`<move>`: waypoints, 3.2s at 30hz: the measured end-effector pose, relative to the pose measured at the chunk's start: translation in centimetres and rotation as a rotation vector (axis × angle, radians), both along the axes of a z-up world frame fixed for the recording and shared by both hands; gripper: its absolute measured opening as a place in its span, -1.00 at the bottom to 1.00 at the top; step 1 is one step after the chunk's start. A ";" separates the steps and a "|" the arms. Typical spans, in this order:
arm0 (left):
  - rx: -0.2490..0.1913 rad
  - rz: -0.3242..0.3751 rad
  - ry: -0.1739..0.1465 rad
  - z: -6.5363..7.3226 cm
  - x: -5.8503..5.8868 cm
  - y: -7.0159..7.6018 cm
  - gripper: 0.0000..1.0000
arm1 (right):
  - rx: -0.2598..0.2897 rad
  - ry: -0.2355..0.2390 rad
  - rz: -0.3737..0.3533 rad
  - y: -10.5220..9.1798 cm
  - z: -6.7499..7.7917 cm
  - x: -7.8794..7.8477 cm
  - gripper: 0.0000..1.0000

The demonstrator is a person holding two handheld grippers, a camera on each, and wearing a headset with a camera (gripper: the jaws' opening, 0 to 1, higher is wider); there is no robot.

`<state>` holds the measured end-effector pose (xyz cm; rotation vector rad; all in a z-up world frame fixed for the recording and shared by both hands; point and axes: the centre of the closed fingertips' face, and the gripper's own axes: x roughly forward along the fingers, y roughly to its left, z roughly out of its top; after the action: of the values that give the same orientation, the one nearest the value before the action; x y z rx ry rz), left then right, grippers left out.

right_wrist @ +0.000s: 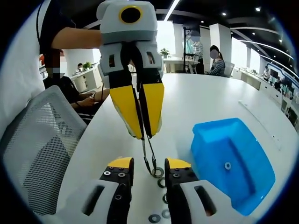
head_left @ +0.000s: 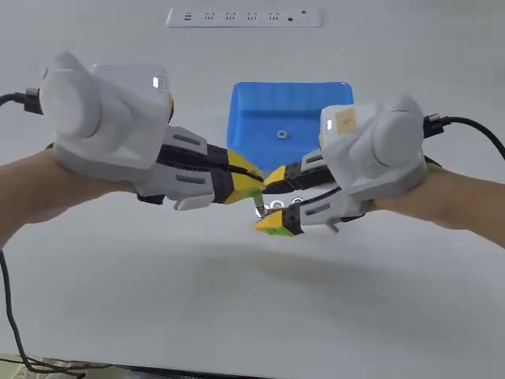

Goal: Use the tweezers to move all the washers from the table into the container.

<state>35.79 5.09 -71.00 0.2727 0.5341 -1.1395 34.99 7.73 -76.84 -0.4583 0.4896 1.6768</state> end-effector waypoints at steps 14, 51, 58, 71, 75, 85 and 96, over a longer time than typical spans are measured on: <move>0.003 -0.005 -0.002 -0.1 0.1 -0.4 -0.89 | 0.003 -0.012 0.016 0.0 0.2 -0.2 -0.77; 0.015 0.100 -0.090 1.5 0.5 1.2 -0.44 | 0.020 -0.030 -0.041 -0.4 1.6 0.6 -0.83; -0.115 0.218 -0.143 4.8 0.6 2.4 -0.40 | 0.045 -0.010 -0.073 -1.0 3.5 0.7 -0.83; -0.187 0.382 -0.164 5.3 -0.1 5.4 -0.40 | 0.048 -0.087 -0.075 -3.0 7.5 1.5 -0.82; -0.185 0.390 -0.152 4.7 -0.5 5.6 -0.40 | 0.070 -0.095 -0.094 -3.1 9.1 2.3 -0.82; -0.192 0.380 -0.132 3.9 -0.9 5.3 -0.38 | 0.083 -0.153 -0.128 -3.0 10.9 6.2 -0.82; -0.161 0.390 -0.104 2.4 -1.3 6.3 -0.01 | 0.024 -0.155 -0.158 -1.9 6.7 10.7 -0.82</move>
<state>34.53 11.41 -68.55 0.0822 0.3799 -0.7793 45.70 5.87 -70.16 -0.5141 0.3814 1.4809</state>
